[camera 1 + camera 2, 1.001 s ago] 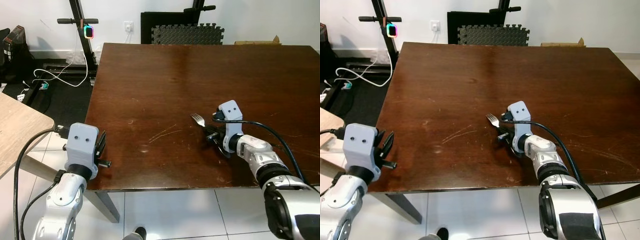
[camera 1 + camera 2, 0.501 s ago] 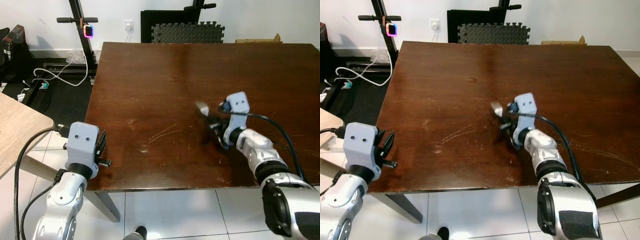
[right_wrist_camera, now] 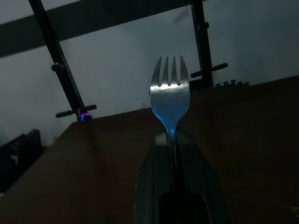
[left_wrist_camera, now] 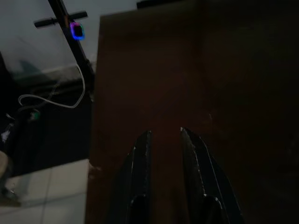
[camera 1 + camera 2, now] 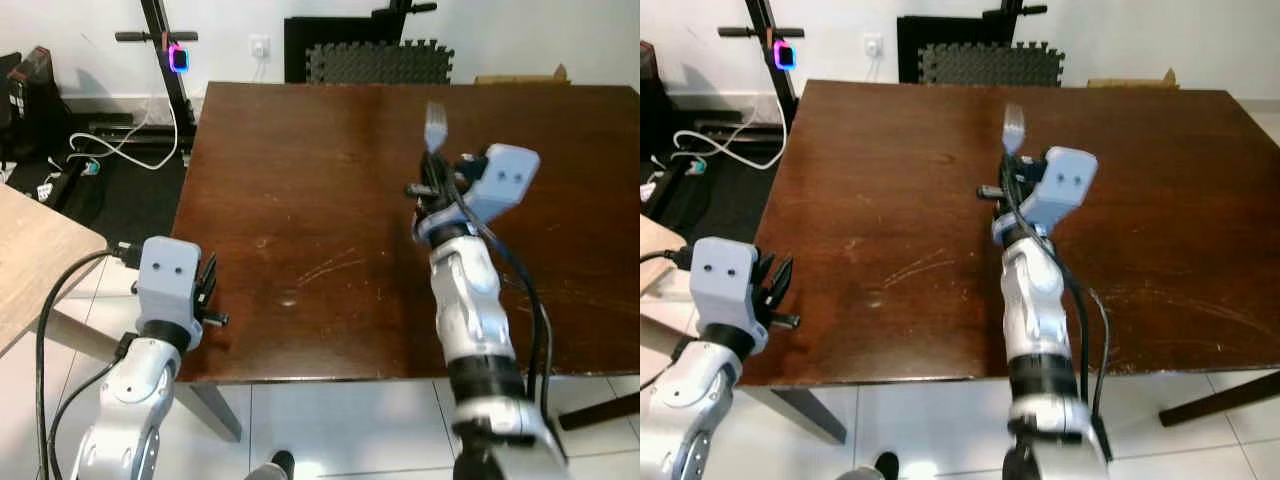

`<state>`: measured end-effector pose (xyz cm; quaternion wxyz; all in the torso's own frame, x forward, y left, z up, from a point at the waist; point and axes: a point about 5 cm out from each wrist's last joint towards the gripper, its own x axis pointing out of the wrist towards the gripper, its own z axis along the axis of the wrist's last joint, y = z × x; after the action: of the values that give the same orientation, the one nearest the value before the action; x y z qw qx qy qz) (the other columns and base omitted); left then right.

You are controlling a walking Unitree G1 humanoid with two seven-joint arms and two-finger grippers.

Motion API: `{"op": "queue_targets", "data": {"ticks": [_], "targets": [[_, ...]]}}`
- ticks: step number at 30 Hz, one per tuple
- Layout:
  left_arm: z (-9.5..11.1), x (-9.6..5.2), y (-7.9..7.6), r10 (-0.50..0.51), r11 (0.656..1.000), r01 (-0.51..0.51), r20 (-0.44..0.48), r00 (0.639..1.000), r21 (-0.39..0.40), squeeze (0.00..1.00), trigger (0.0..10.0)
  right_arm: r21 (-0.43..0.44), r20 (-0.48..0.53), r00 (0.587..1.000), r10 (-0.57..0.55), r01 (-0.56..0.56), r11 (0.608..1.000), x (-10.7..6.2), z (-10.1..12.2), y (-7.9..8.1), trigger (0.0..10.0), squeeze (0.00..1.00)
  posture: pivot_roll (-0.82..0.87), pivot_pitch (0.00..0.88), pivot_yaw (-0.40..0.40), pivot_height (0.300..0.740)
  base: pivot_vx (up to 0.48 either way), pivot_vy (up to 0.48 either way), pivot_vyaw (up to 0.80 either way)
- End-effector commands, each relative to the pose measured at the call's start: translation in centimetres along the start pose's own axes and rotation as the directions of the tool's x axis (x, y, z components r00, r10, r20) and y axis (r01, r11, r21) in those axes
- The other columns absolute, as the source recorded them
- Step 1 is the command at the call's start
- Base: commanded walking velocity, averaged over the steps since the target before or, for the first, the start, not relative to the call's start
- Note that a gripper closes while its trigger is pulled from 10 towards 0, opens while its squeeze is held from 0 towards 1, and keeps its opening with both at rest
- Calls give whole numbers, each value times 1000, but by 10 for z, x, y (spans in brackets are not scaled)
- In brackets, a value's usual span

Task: Setting the table

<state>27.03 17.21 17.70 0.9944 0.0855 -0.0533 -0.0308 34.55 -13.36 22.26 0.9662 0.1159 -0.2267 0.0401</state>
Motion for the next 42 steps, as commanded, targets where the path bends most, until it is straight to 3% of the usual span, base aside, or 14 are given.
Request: {"op": "queue_targets", "data": {"ticks": [1, 2, 6, 15, 42], "targets": [[0, -2, 4, 10, 1000, -10, -11, 1000, -1, 0, 10000, -42, 22, 1000, 7, -6, 999, -1, 6, 4, 10000, 0, 132, 120, 35, 740, 0, 0, 0], [1, 0, 9, 17, 1000, -17, -7, 1000, 11, 0, 10000, -98, 39, 999, 6, -2, 995, -5, 8, 5, 10000, 0, 130, 116, 35, 740, 0, 0, 0], [6, 6, 18, 19, 999, -19, 0, 1000, 45, 0, 10000, -167, 38, 999, -35, 41, 985, -10, 9, -1, 10000, 0, 128, 114, 33, 740, 0, 0, 0], [11, 13, 15, 2, 1000, -2, 1, 1000, -22, 0, 10000, -172, 1, 997, -81, 80, 982, -17, 15, -10, 10000, 0, 114, 111, 31, 740, 0, 0, 0], [6, 13, 4, -8, 1000, 8, -26, 1000, -19, 0, 10000, -124, -115, 986, -119, 105, 987, -23, 1, -12, 10000, 0, 113, 115, 32, 740, 0, 0, 0]]}}
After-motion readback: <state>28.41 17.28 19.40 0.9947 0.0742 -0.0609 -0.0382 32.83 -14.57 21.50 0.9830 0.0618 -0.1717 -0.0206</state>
